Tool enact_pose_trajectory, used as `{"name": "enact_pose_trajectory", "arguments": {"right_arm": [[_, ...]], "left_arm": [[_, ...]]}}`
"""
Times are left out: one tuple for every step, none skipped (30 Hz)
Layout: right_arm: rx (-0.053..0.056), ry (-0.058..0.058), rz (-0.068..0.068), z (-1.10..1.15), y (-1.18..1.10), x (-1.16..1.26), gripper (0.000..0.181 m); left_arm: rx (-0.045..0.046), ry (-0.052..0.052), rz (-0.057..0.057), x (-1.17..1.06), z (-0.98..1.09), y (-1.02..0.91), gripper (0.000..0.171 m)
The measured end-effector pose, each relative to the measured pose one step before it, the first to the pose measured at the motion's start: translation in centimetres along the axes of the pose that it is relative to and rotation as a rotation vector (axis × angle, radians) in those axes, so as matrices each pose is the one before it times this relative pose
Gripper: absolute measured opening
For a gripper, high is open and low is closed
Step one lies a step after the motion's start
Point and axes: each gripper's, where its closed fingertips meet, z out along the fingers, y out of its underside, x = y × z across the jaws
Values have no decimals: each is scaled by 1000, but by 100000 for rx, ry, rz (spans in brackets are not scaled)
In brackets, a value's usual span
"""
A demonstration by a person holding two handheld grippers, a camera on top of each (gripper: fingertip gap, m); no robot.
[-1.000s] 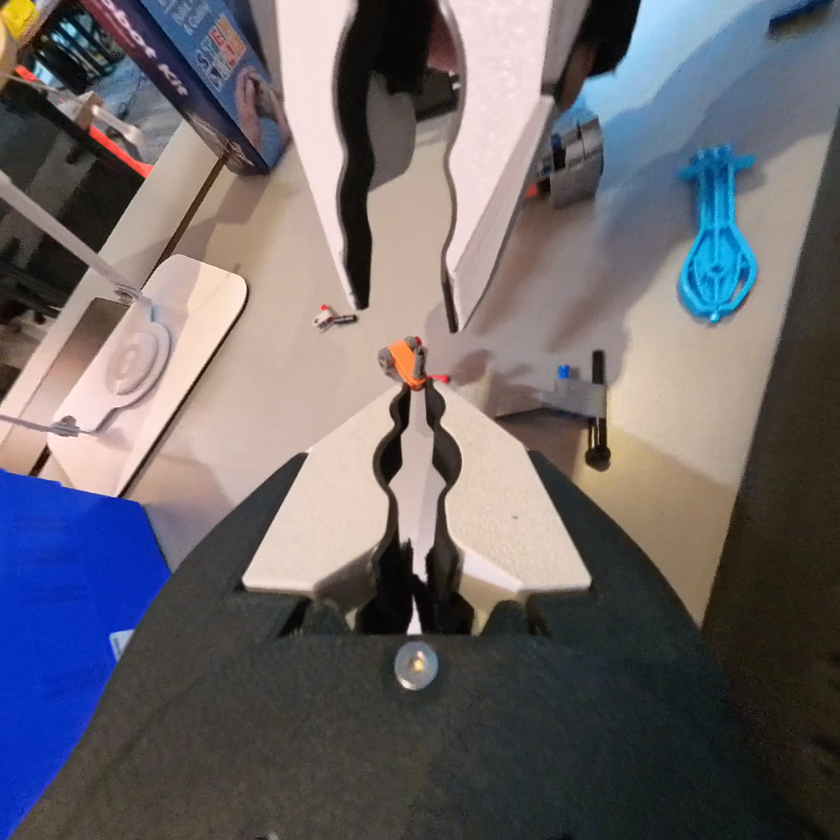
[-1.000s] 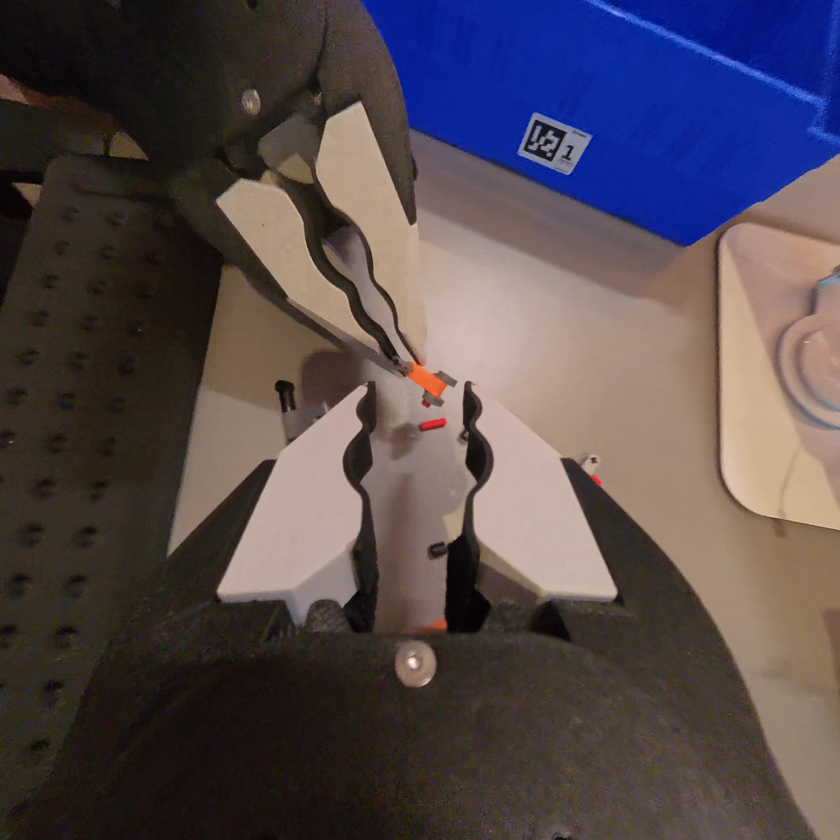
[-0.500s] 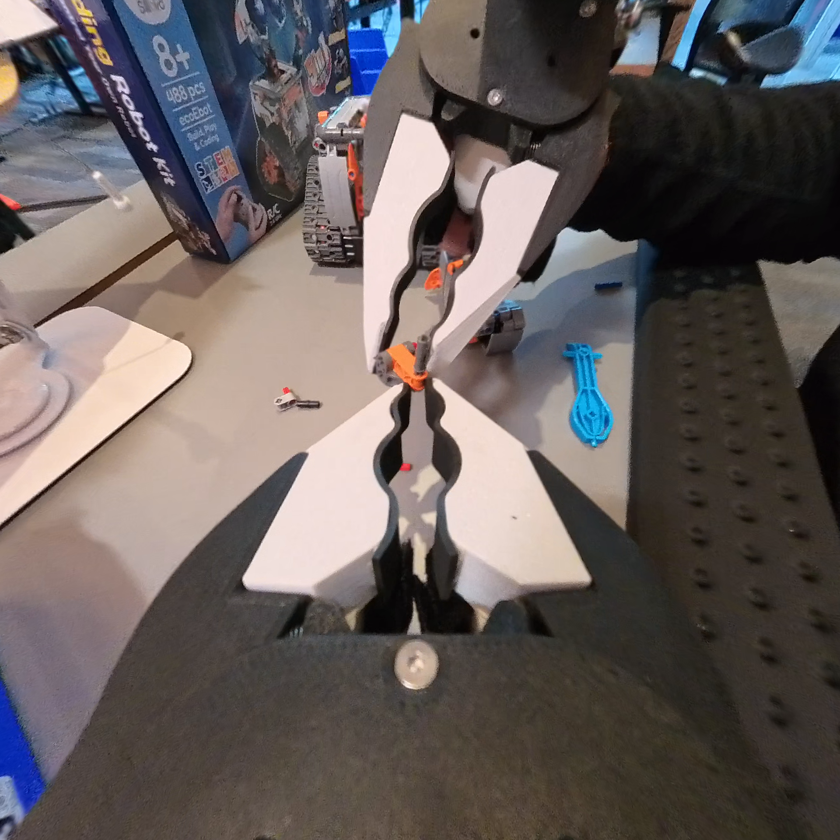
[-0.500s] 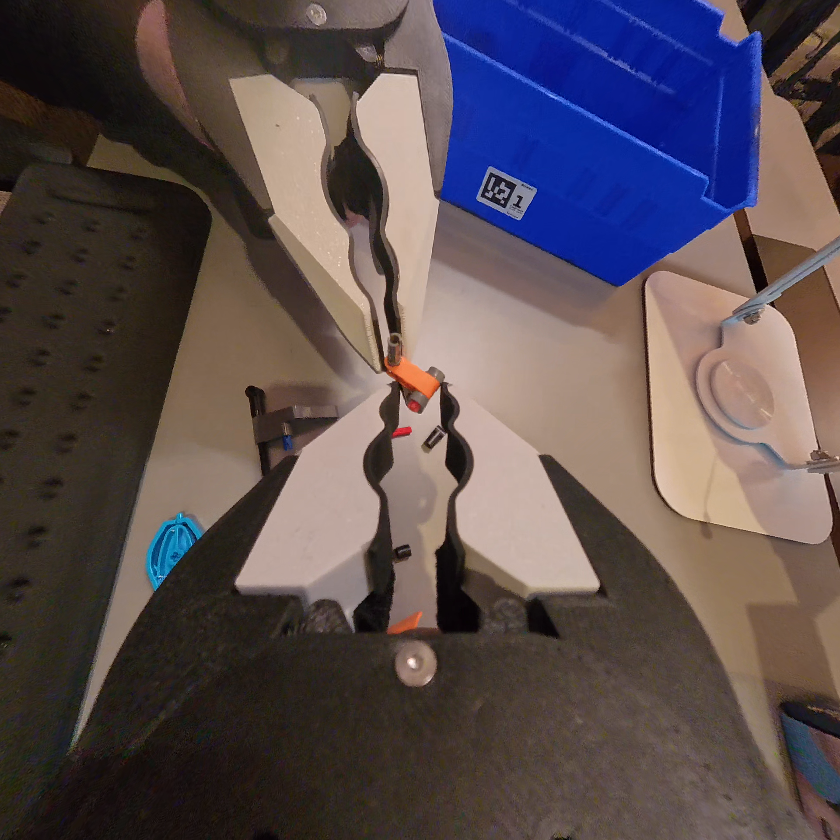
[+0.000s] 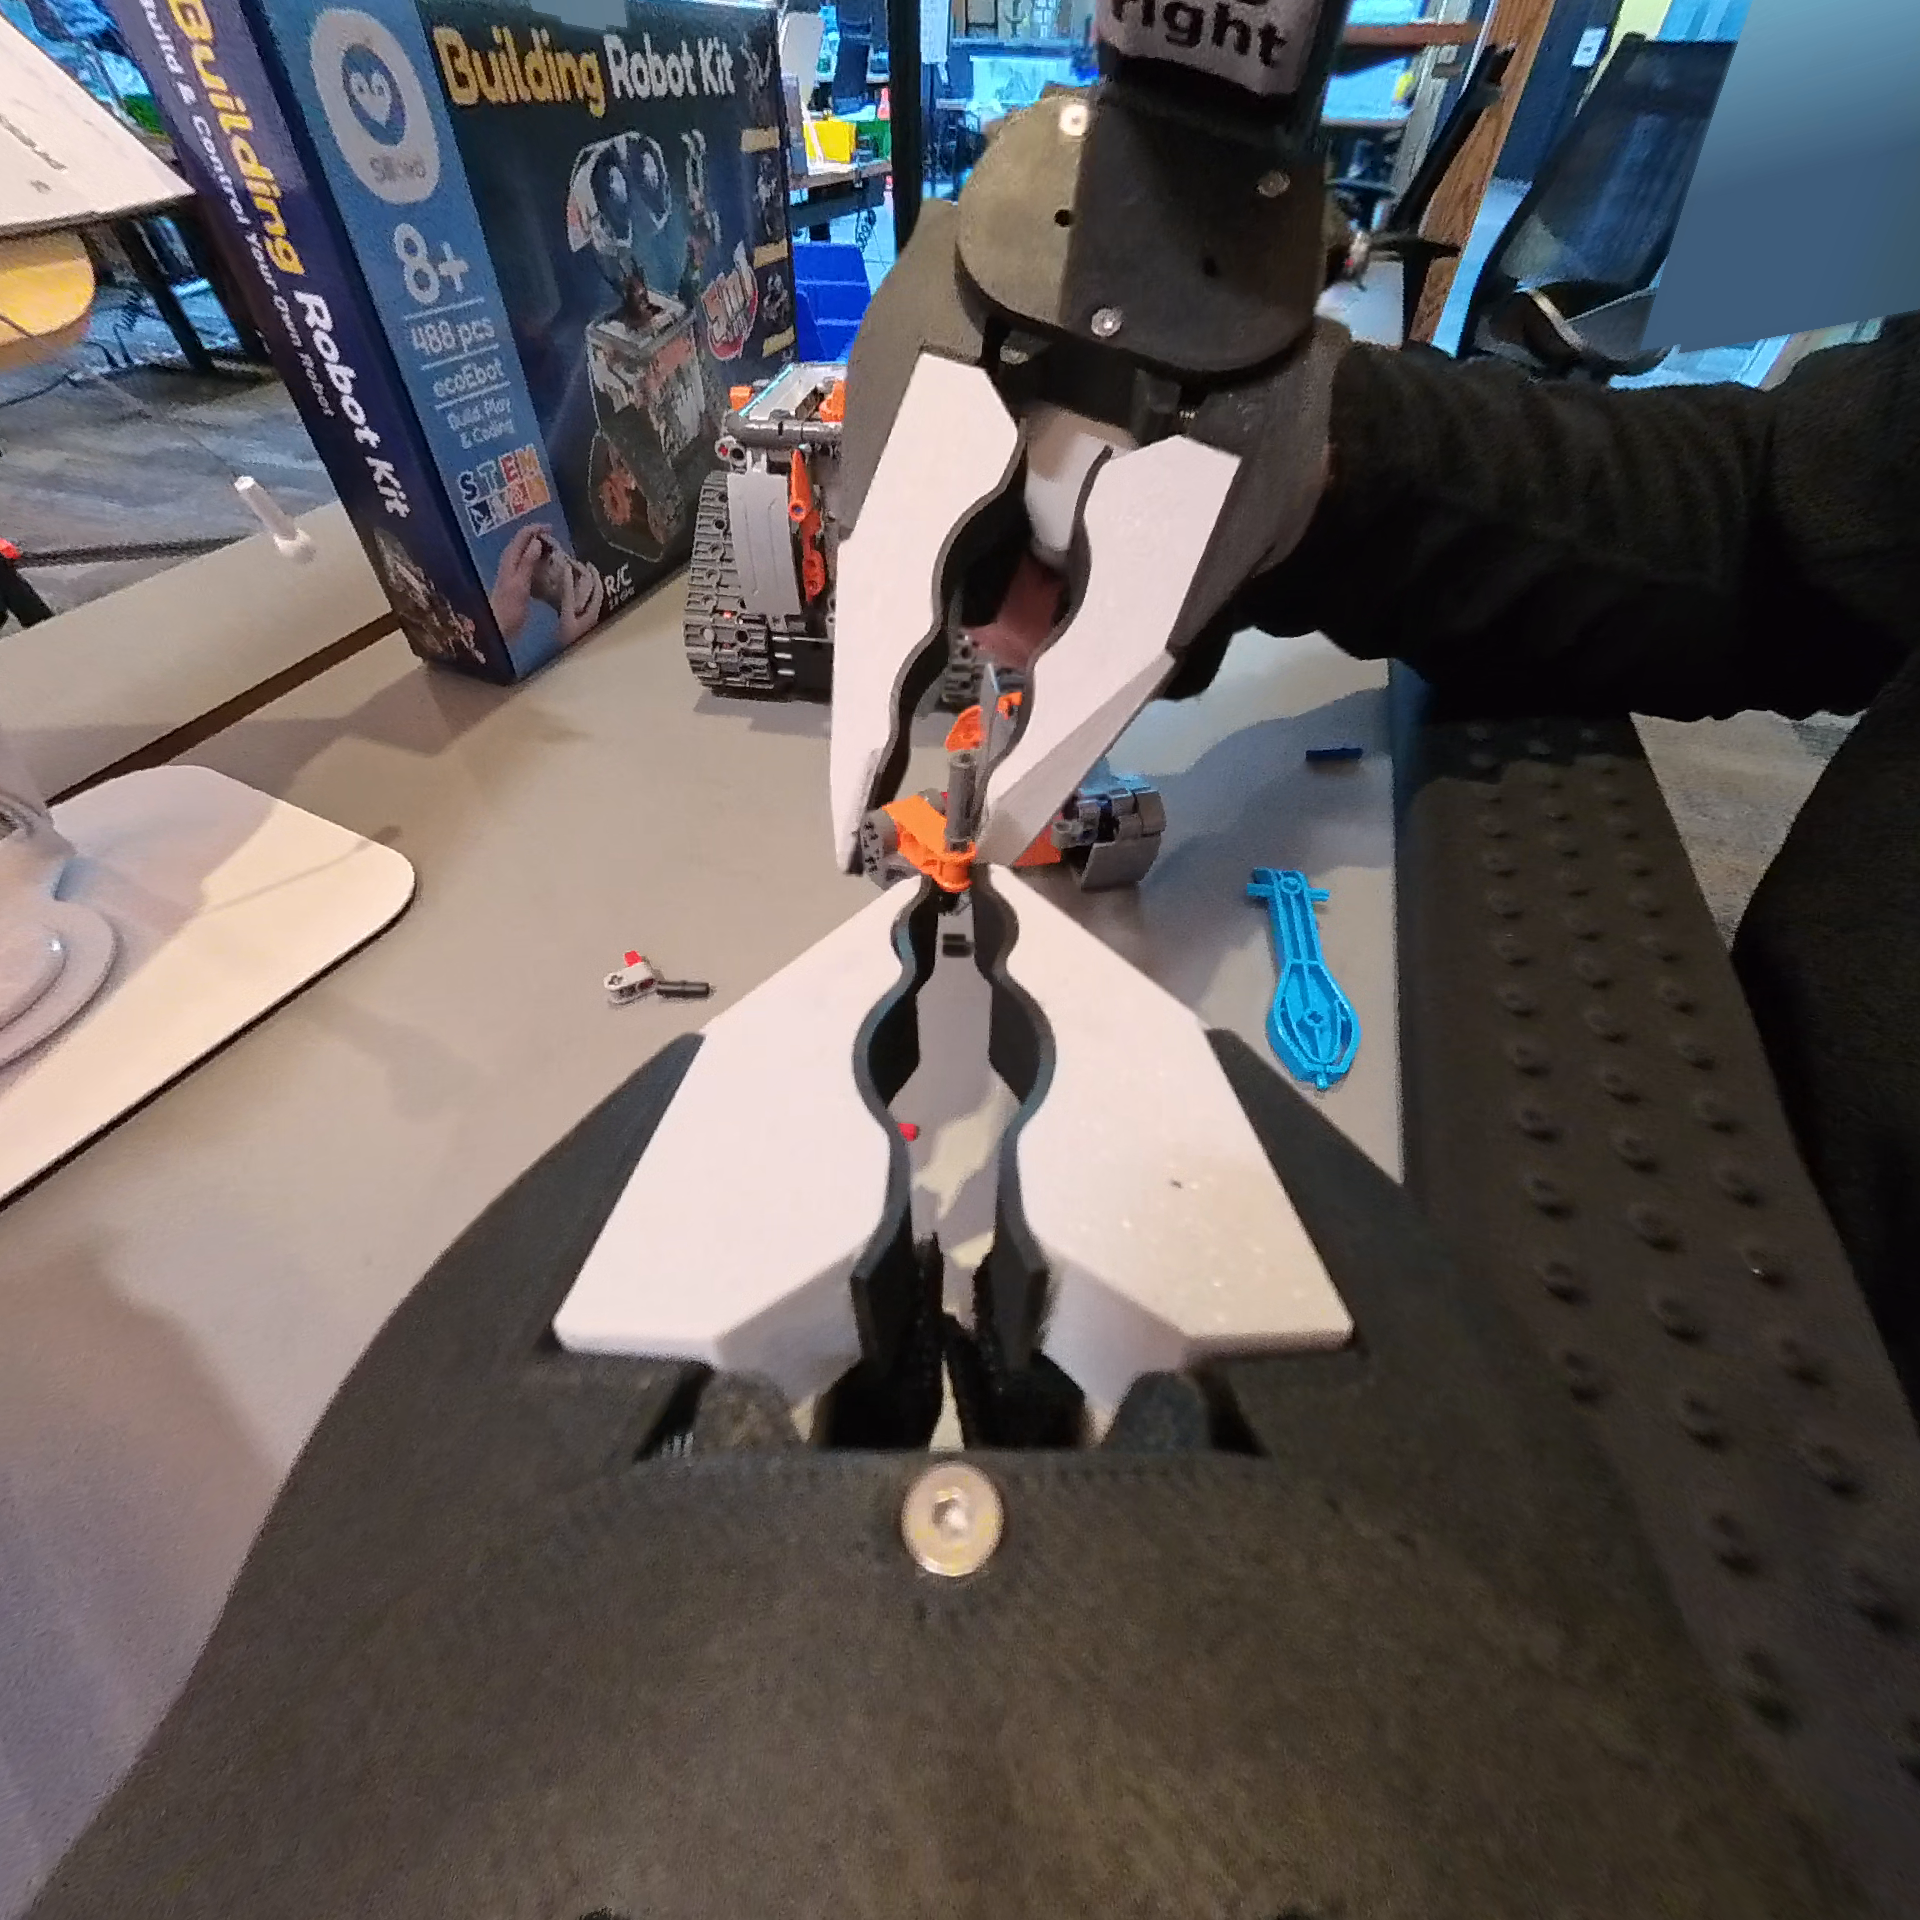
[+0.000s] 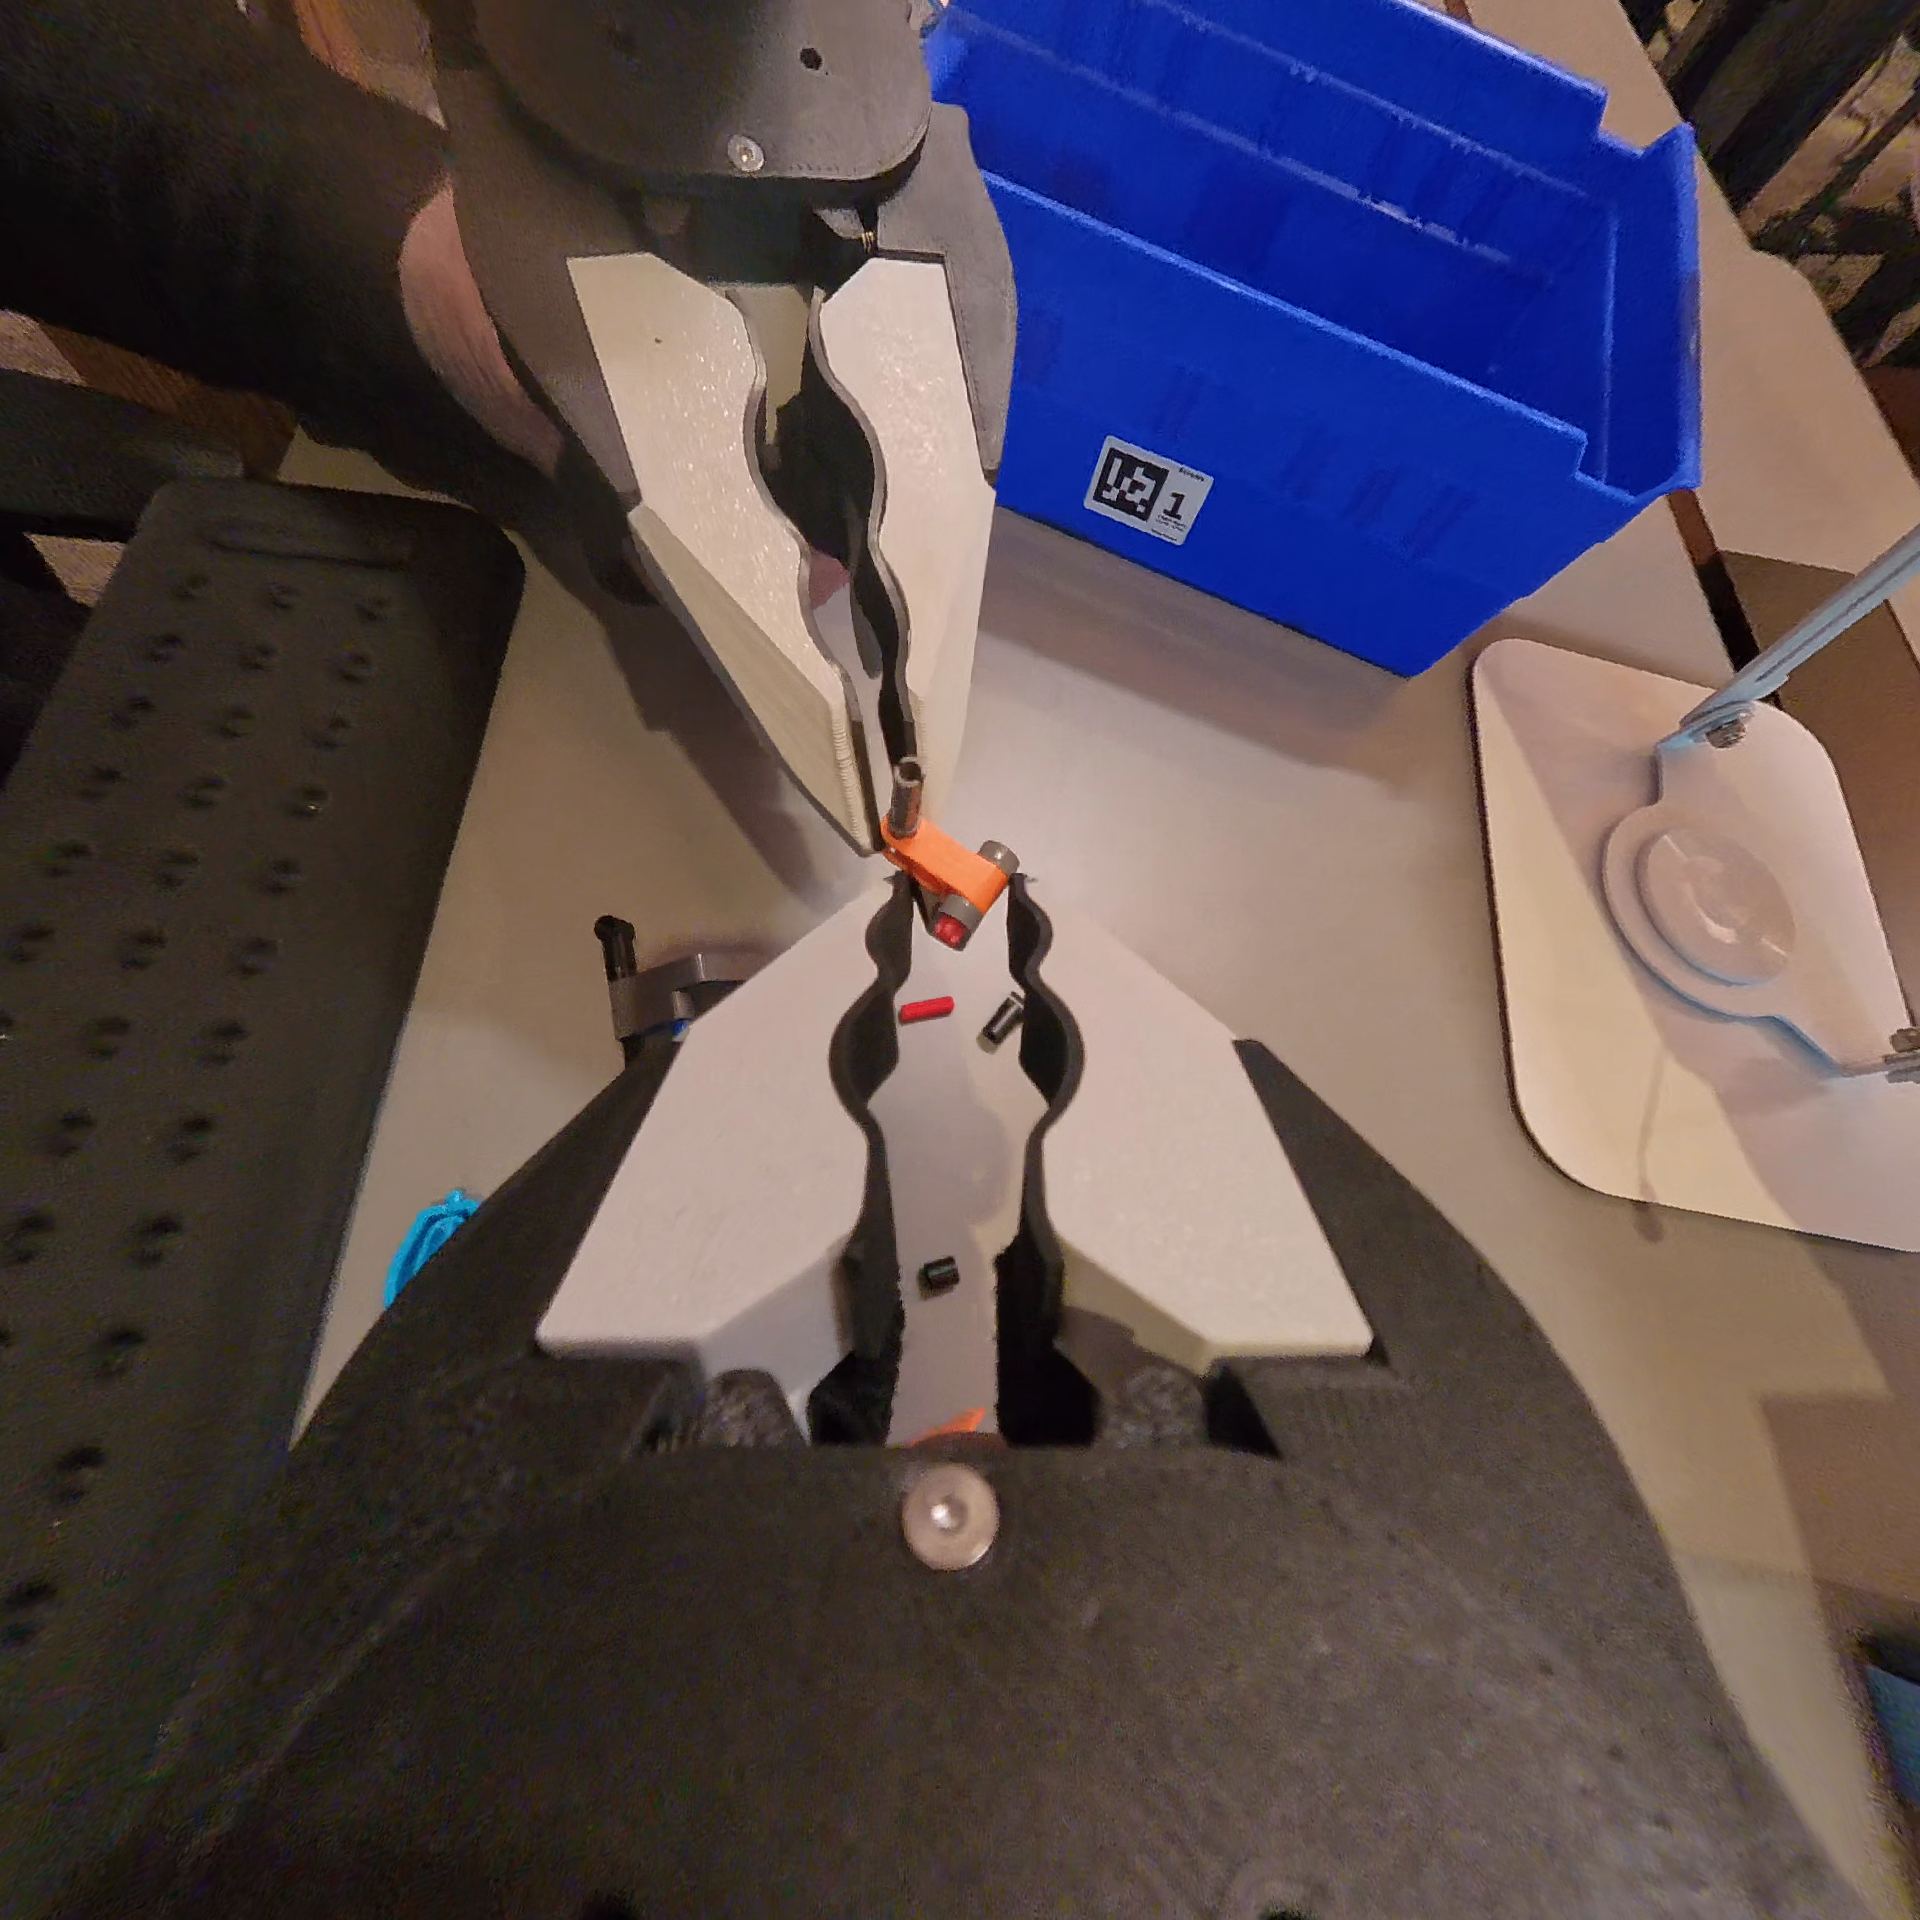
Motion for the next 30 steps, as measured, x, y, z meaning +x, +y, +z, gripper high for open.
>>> {"name": "enact_pose_trajectory", "arguments": {"right_arm": [[335,-478,1104,-80,-54,5,15],[563,-746,1078,-83,-77,-39,15],[681,-1073,1459,-87,-94,-62,15],[929,-1043,1826,-117,-115,-15,15],[1292,-1320,2096,-135,-177,-30,15],[1717,-2055,2695,-143,-209,-96,15],[1971,-2565,3338,-142,-220,-127,15],[1646,-2865,3727,-129,-133,-117,15],[1006,-3185,3930,-97,1,-136,15],[759,-2643,3561,-80,56,-49,15],[585,-2437,2779,-81,76,-66,15],[-201,-2936,2515,-36,176,-162,15],[-454,-2390,2172,13,209,-115,15],[5,-1608,1867,23,126,-30,15],[-221,-2167,1933,67,133,-133,14],[-953,-1845,1772,102,231,-123,15],[-1279,-878,1211,119,261,-40,14],[-1045,-568,851,109,210,-17,14],[-1118,-452,826,110,205,-36,14],[-1391,-310,568,117,217,-39,14],[-1491,-132,313,122,232,-51,14],[-1201,189,255,90,187,-5,14],[-972,644,639,41,152,100,14],[-696,171,792,-8,137,74,14],[-336,-635,350,3,80,-58,14],[-277,-534,119,21,58,-72,14],[-399,-128,397,36,66,2,14],[-337,-64,8,35,50,-19,14],[-355,240,-296,21,57,26,14],[-67,219,84,-17,9,43,14]], "left_arm": [[710,-466,858,-7,-2,-106,4],[711,-71,916,44,-7,-127,4],[625,-78,913,47,-24,-123,4],[546,-737,1154,-33,-50,-110,5],[494,-1410,1317,-118,-64,-136,7],[61,-1762,1832,-159,-77,-76,11],[-729,-2155,2469,-214,-65,28,15],[-904,-2145,3167,-182,-77,34,19],[-462,-1970,3400,-120,-113,-63,22],[-692,-2121,3826,-120,-103,-75,26],[-1482,-2787,4880,-202,-115,-14,31],[-1912,-3005,5547,-214,-96,39,34],[-1974,-1775,5705,-12,-47,23,38],[-2172,-1912,6415,26,-14,4,42],[-1934,-2465,6785,-33,-32,-65,44],[-1949,-1231,6846,148,-8,-88,44],[-2409,-7,7430,372,63,-68,45],[-2735,-1251,7393,144,85,-78,46],[-2214,-1546,6405,16,96,-158,46],[-1326,358,4936,226,133,-248,47],[-606,566,3555,195,136,-290,47],[-789,302,3062,118,147,-173,46],[-1851,423,3419,130,167,82,46],[-850,177,2960,96,98,-29,44],[-82,1199,1603,189,54,-120,38],[449,2253,968,298,11,-182,33],[-654,1221,484,86,48,8,31],[-816,1785,126,179,69,60,29],[-19,1232,89,148,52,-18,27],[-195,-707,469,-54,43,35,27]]}}
